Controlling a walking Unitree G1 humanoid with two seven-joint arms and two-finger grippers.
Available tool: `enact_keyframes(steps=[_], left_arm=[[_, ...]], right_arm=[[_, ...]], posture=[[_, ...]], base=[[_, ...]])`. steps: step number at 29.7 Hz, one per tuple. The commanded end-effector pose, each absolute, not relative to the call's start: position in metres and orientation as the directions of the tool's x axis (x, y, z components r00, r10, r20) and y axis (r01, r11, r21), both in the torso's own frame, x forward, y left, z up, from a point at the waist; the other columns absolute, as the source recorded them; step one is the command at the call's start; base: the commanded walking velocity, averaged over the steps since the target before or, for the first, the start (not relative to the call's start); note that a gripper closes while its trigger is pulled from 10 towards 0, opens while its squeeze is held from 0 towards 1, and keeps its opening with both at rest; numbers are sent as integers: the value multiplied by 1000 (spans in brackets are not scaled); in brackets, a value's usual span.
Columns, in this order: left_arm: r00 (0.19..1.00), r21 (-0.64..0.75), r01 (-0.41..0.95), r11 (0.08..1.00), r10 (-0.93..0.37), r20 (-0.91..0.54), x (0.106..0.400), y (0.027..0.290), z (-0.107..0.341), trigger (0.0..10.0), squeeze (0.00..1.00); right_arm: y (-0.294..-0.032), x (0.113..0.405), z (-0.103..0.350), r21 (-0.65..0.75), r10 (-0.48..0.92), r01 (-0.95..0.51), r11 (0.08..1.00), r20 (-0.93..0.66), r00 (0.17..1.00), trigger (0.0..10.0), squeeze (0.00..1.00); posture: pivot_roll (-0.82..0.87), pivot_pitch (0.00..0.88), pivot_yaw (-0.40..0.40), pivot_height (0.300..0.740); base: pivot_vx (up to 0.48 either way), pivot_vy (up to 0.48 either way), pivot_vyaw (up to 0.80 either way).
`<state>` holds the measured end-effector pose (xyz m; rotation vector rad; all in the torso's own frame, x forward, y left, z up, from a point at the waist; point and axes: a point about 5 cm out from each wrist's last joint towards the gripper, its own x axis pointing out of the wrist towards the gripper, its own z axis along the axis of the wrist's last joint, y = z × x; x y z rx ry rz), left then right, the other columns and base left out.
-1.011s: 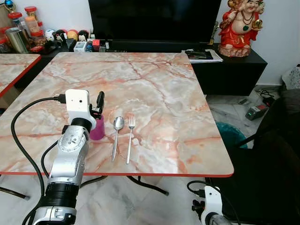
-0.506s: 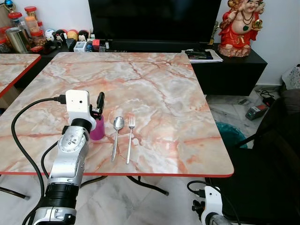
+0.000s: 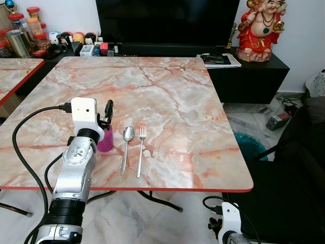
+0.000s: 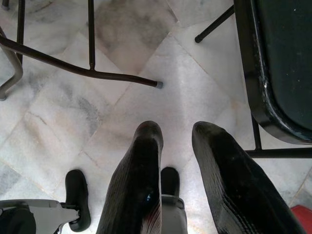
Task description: Setting the table
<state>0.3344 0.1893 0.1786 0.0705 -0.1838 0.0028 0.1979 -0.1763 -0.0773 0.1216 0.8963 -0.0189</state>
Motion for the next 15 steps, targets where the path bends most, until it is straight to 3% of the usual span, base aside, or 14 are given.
enact_keyframes(steps=[1,6,10,15], left_arm=[[989,72,-75,995,65,135,338,203,176,10000,0],[981,3,-165,986,164,102,337,225,174,10000,0],[980,-11,-174,985,175,96,337,227,175,10000,0],[993,-67,-109,992,106,-45,338,232,162,10000,0]], right_arm=[[-177,199,-76,106,34,77,991,-777,629,10000,0],[-177,199,-77,106,36,75,992,-779,626,10000,0],[-177,199,-77,106,37,74,992,-780,625,10000,0],[-176,199,-77,107,41,69,992,-780,624,10000,0]], posture=[[66,0,-47,740],[69,0,-44,740],[69,0,-44,740],[70,0,-45,740]], base=[[0,0,0],[0,0,0],[0,0,0],[0,0,0]])
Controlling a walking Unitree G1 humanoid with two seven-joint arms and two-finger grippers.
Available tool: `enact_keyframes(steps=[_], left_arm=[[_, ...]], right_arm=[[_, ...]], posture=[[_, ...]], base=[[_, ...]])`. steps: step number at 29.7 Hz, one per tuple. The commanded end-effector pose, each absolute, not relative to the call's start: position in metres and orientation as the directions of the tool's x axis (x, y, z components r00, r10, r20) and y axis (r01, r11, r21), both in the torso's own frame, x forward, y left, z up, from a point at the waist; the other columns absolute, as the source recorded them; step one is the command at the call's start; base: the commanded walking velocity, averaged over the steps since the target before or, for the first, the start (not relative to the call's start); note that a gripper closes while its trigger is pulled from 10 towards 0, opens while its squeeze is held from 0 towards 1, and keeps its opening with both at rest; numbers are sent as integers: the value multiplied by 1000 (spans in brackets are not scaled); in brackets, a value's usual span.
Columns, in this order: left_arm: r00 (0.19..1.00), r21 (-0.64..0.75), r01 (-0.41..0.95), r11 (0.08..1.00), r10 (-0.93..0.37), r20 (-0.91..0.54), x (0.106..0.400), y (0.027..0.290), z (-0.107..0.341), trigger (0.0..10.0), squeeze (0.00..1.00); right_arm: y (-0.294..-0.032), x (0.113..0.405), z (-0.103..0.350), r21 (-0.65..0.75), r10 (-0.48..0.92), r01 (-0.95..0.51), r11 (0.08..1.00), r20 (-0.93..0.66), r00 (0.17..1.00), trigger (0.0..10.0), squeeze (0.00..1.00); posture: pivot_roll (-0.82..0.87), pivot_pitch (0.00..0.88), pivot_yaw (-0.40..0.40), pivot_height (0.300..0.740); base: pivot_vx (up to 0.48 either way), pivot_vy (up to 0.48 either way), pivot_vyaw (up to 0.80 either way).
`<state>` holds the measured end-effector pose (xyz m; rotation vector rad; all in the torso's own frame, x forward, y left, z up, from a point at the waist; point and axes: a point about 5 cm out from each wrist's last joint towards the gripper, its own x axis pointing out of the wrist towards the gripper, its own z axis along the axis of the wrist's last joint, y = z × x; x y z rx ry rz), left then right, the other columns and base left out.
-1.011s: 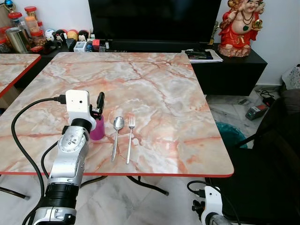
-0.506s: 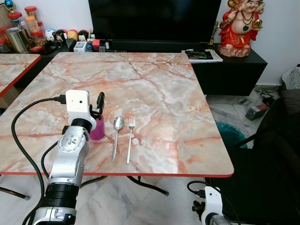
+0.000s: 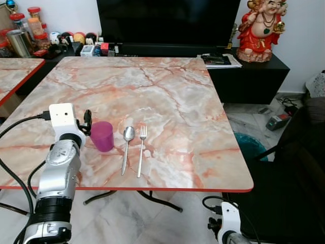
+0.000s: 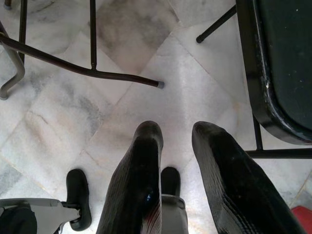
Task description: Setting the table
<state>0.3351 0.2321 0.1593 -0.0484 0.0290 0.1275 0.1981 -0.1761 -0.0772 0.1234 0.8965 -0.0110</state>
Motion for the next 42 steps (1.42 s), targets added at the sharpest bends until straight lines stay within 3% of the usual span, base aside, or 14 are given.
enact_keyframes(steps=[1,11,12,24,25,36,42], left_arm=[[994,-84,-89,992,84,-63,338,232,161,10000,0],[997,-157,-52,986,43,-62,339,240,170,10000,0],[998,-170,-44,984,36,-54,339,240,173,10000,1000],[994,-219,-15,976,-10,-112,341,236,173,10000,1000],[993,-222,-10,975,-15,-114,341,236,174,10000,0],[968,-180,-78,981,32,-248,345,250,175,10000,0],[951,-205,-26,979,-38,-306,341,246,167,10000,0]], right_arm=[[-176,199,-77,107,41,69,992,-780,624,10000,0],[-176,199,-77,108,44,66,992,-783,621,10000,0],[-176,199,-77,108,44,66,992,-783,621,10000,0],[-176,199,-77,108,43,66,992,-783,621,10000,0],[-176,199,-77,108,44,66,992,-783,620,10000,0],[-175,198,-78,110,47,64,992,-785,618,10000,0],[-175,197,-78,110,48,63,992,-786,617,10000,0]], posture=[[70,0,-45,740],[74,0,-42,740],[74,0,-41,740],[72,0,-38,740],[71,0,-34,740],[74,0,-30,740],[73,0,-28,740]], base=[[0,0,0],[0,0,0],[0,0,0],[0,0,0],[0,0,0],[0,0,0],[0,0,0]])
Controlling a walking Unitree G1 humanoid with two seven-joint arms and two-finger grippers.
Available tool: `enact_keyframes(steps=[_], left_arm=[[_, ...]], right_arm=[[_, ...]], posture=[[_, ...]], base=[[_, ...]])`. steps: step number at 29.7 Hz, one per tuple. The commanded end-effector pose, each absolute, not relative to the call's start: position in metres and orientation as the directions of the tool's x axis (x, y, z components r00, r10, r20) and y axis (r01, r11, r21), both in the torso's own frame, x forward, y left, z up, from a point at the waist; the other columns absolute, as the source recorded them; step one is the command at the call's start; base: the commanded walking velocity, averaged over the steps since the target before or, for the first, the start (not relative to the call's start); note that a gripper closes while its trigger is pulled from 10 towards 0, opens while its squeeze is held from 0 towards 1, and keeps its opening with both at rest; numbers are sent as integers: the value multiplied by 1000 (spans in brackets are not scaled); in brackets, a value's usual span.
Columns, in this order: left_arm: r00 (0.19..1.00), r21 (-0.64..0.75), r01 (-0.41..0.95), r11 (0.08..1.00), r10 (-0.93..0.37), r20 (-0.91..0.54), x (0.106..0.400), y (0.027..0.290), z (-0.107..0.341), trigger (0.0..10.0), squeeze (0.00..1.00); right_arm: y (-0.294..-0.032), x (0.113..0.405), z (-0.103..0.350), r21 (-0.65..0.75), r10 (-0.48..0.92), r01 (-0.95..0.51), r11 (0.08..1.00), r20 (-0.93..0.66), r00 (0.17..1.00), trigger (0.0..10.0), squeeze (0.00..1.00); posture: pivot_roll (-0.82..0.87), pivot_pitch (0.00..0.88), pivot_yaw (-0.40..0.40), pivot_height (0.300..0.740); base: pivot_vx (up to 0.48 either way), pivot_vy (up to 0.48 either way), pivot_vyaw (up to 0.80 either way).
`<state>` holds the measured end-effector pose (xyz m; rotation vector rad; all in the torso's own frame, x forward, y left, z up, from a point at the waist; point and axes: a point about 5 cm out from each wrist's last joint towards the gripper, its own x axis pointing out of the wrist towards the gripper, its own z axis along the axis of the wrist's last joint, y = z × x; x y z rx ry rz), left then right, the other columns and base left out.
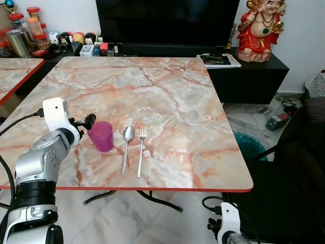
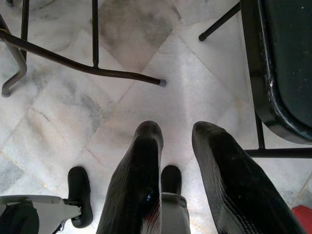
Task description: Setting the table
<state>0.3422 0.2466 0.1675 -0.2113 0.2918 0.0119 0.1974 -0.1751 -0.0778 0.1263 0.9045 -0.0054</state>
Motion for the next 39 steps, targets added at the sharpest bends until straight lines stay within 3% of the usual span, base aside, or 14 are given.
enact_keyframes(steps=[1,14,25,39], left_arm=[[946,-204,-17,979,-50,-319,341,244,166,10000,0],[930,-188,-12,982,-59,-363,339,244,163,10000,0],[959,-207,-104,973,43,-280,344,256,177,10000,0],[934,-205,-122,971,43,-354,343,249,159,10000,0]], right_arm=[[-175,197,-78,110,48,62,992,-786,617,10000,0],[-174,196,-78,112,51,60,992,-786,616,10000,0],[-175,196,-78,110,49,62,992,-786,616,10000,0],[-174,197,-78,112,48,65,992,-784,618,10000,0]], posture=[[73,0,-28,740],[76,0,-24,740],[76,0,-27,740],[71,0,-23,740]], base=[[0,0,0],[0,0,0],[0,0,0],[0,0,0]])
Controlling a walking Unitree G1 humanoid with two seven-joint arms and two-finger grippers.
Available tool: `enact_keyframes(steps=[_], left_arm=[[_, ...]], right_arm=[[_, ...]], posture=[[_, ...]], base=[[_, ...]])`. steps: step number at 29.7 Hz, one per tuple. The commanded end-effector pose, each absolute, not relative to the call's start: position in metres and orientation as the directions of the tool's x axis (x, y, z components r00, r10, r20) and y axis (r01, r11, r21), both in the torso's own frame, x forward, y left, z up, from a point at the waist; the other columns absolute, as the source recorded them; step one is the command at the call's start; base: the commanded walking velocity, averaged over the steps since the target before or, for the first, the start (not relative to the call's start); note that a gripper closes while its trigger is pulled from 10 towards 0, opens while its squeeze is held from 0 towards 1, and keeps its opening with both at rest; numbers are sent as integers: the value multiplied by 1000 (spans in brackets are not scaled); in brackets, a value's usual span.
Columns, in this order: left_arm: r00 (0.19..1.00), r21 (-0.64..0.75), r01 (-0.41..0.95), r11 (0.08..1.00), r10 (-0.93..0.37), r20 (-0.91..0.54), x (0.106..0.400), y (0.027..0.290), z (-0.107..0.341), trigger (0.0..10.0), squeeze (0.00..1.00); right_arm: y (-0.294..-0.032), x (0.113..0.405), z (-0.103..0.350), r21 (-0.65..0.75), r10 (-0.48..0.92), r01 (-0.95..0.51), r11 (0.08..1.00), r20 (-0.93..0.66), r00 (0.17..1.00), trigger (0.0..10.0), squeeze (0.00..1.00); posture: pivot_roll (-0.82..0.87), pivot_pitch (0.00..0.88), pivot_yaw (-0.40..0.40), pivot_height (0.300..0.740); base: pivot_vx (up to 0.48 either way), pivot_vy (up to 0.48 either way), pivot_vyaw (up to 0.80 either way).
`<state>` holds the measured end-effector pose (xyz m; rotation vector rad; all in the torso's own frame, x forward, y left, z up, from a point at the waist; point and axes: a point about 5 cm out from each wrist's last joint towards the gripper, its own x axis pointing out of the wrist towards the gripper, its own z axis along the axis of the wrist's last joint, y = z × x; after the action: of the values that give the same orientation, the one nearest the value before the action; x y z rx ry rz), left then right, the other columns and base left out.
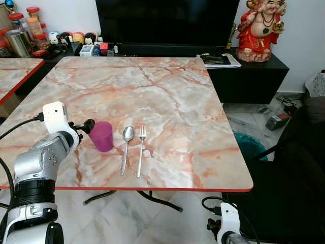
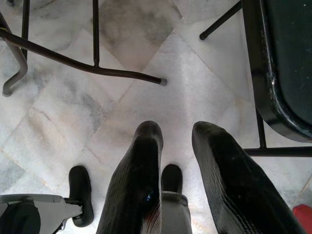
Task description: Setting the table
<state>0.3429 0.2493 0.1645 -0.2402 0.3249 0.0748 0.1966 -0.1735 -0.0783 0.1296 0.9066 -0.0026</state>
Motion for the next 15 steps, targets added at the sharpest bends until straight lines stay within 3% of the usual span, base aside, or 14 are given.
enact_keyframes(steps=[1,15], left_arm=[[934,-206,-123,971,42,-356,343,248,159,10000,0],[917,-198,-136,971,48,-397,345,244,150,10000,0]], right_arm=[[-174,197,-78,113,48,65,991,-784,618,10000,0],[-173,198,-78,115,48,69,991,-784,619,10000,0]], posture=[[71,0,-23,740],[70,0,-20,740]], base=[[0,0,0],[0,0,0]])
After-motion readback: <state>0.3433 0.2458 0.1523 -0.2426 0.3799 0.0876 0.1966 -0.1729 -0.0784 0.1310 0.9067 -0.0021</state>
